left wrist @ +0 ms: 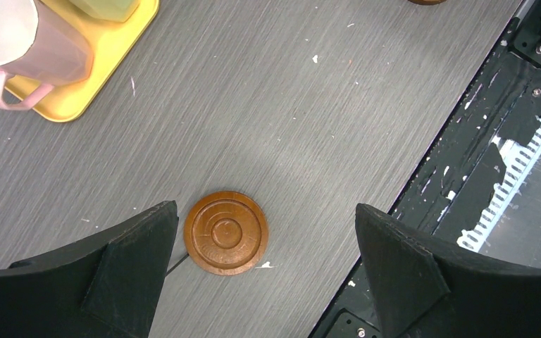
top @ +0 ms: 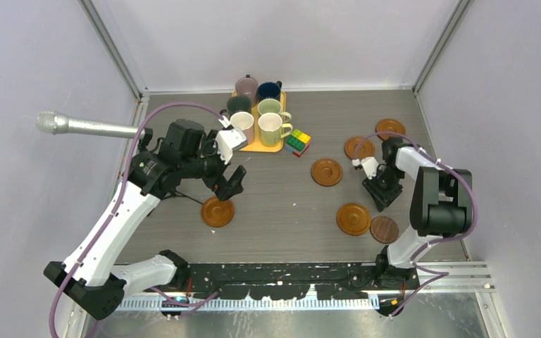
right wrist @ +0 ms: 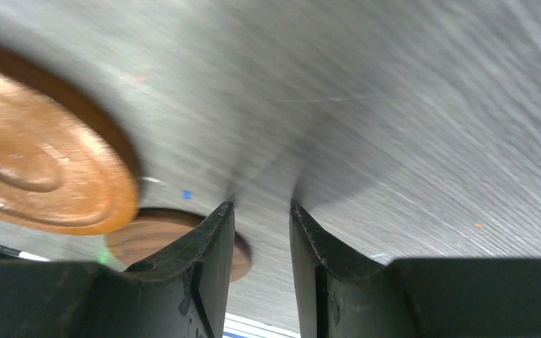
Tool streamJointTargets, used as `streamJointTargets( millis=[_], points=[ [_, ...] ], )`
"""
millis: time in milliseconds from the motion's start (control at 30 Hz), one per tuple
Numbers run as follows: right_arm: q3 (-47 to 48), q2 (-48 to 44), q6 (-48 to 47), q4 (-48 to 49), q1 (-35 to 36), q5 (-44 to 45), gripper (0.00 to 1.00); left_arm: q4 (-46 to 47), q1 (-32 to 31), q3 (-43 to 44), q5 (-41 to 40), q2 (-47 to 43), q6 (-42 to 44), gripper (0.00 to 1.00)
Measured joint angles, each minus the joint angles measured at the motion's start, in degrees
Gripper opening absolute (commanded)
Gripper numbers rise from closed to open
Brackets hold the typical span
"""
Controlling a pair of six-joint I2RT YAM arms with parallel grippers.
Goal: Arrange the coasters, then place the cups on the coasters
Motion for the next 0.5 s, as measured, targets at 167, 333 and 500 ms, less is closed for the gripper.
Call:
streamJointTargets(
  millis=[167, 333, 500],
  points=[
    [5.35, 4.5, 0.26, -0.59, -6.29, -1.81, 0.54, 0.04, 0.0, -0.13, -0.07, -0.02, 0.11, 1.0],
    [7.87, 2.32, 1.62, -3.13, -6.8, -8.83, 0.7, 0.07, 0.0, -0.22, -0.15, -0.02, 0.13, 1.0],
    [7.23, -3.02, 3.41, -6.14, -3.02, -13.53, 0.75, 0.11, 0.0, -0.22, -0.15, -0.02, 0.13, 1.0]
  ],
)
